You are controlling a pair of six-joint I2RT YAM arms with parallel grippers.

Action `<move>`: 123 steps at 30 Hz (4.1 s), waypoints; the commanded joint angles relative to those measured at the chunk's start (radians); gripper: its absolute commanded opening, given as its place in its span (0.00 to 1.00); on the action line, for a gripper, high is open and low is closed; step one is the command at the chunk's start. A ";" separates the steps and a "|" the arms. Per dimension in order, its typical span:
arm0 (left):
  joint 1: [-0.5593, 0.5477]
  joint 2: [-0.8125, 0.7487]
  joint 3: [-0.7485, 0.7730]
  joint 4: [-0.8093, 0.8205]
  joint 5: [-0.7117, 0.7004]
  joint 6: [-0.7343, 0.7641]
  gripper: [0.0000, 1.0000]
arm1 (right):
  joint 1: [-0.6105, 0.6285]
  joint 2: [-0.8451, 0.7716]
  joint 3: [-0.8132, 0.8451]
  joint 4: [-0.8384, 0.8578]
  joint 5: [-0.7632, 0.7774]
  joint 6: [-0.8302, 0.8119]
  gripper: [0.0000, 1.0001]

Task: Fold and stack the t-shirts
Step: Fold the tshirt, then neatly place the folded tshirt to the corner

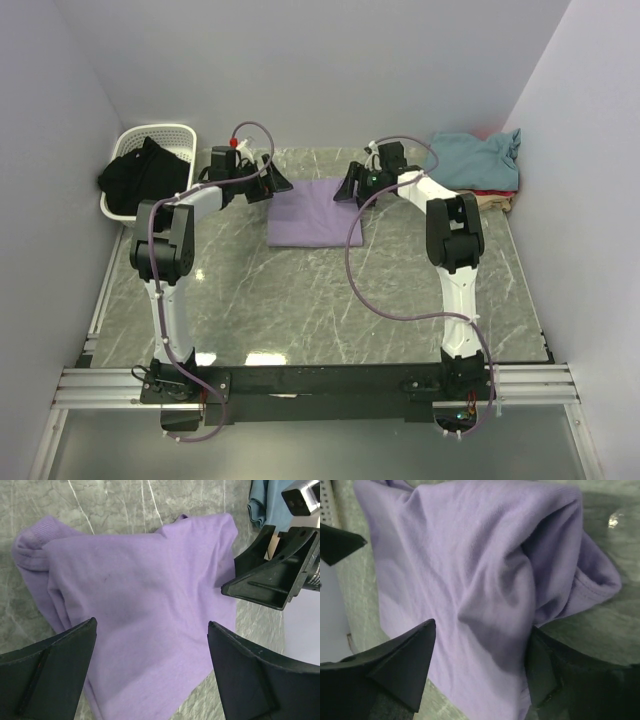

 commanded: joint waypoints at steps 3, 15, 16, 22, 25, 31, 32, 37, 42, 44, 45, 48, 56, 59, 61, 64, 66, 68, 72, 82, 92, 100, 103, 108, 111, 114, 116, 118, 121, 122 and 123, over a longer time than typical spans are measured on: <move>0.001 -0.005 0.012 0.032 0.040 -0.006 0.97 | 0.004 -0.019 -0.038 0.057 -0.086 0.020 0.45; 0.007 -0.088 -0.069 0.038 -0.027 0.020 0.96 | -0.033 -0.187 -0.292 0.118 0.149 0.032 0.00; 0.009 -0.097 -0.087 0.042 -0.039 0.020 0.96 | -0.035 -0.198 -0.306 0.131 0.156 0.032 0.00; 0.014 -0.139 -0.107 0.029 -0.058 0.034 0.95 | -0.035 -0.244 -0.334 0.117 0.210 0.012 0.19; 0.014 -0.157 -0.110 0.045 -0.046 0.028 0.95 | -0.035 -0.278 -0.346 0.121 0.212 0.003 0.56; 0.004 -0.167 -0.049 0.095 0.101 0.001 0.92 | -0.036 -0.414 -0.371 0.090 0.310 -0.027 0.69; -0.006 -0.139 -0.026 0.080 0.115 0.003 0.91 | -0.036 -0.433 -0.365 0.079 0.320 -0.031 0.72; -0.049 -0.050 0.077 0.101 0.180 -0.028 0.91 | -0.036 -0.444 -0.334 0.097 0.280 -0.037 0.72; -0.080 0.074 0.153 0.236 0.249 -0.136 0.89 | -0.036 -0.316 -0.225 0.115 0.114 -0.006 0.57; -0.085 0.134 0.185 0.255 0.290 -0.166 0.89 | -0.036 -0.267 -0.201 0.144 0.043 0.026 0.53; -0.085 0.151 0.202 0.270 0.301 -0.187 0.88 | -0.036 -0.253 -0.201 0.163 0.022 0.038 0.52; -0.085 0.194 0.219 0.301 0.310 -0.195 0.88 | -0.036 -0.198 -0.172 0.201 -0.049 0.083 0.51; -0.077 0.235 0.227 0.221 0.272 -0.121 0.87 | -0.036 -0.121 -0.138 0.131 0.076 0.065 0.47; -0.068 0.237 0.232 0.195 0.249 -0.089 0.88 | -0.039 -0.097 -0.117 0.096 0.172 0.042 0.47; -0.062 0.240 0.242 0.164 0.241 -0.063 0.88 | -0.041 -0.083 -0.104 0.071 0.224 0.034 0.47; -0.052 0.237 0.245 0.141 0.231 -0.039 0.88 | -0.044 -0.066 -0.090 0.043 0.288 0.034 0.47; -0.043 0.229 0.232 0.141 0.227 -0.031 0.88 | -0.045 -0.065 -0.093 0.037 0.307 0.044 0.47; -0.033 0.225 0.221 0.146 0.218 -0.031 0.88 | -0.044 -0.057 -0.074 0.007 0.355 0.052 0.47; -0.022 0.225 0.230 0.109 0.197 0.006 0.88 | -0.047 -0.060 -0.069 -0.015 0.397 0.063 0.46; -0.009 0.056 0.127 0.083 0.030 0.084 0.92 | -0.052 -0.267 -0.256 0.122 0.371 0.020 0.50; -0.013 -0.263 -0.067 0.017 -0.144 0.092 0.93 | -0.050 -0.525 -0.474 0.085 0.359 0.011 1.00; -0.032 -0.606 -0.330 -0.127 -0.346 0.066 0.95 | -0.053 -0.644 -0.710 0.118 0.298 0.011 1.00; -0.034 -0.722 -0.440 -0.132 -0.385 0.052 0.96 | -0.056 -0.618 -0.730 0.135 0.267 0.008 1.00; -0.036 -0.863 -0.564 -0.167 -0.411 0.040 0.96 | -0.059 -0.536 -0.702 0.157 0.222 0.020 1.00; -0.036 -0.909 -0.595 -0.185 -0.408 0.044 0.96 | -0.059 -0.461 -0.669 0.180 0.196 0.035 1.00; -0.036 -0.927 -0.601 -0.208 -0.415 0.055 0.96 | -0.059 -0.390 -0.614 0.187 0.160 0.055 1.00; -0.036 -0.930 -0.597 -0.219 -0.423 0.070 0.96 | -0.061 -0.356 -0.575 0.197 0.140 0.077 1.00; -0.036 -0.933 -0.589 -0.239 -0.428 0.077 0.96 | -0.058 -0.309 -0.535 0.194 0.104 0.084 1.00; -0.036 -0.941 -0.585 -0.248 -0.432 0.077 0.97 | -0.049 -0.259 -0.499 0.184 0.077 0.098 1.00; -0.036 -0.943 -0.584 -0.250 -0.431 0.078 0.97 | -0.044 -0.250 -0.489 0.175 0.081 0.097 1.00; -0.036 -0.946 -0.583 -0.251 -0.429 0.080 0.97 | -0.038 -0.237 -0.482 0.159 0.083 0.092 1.00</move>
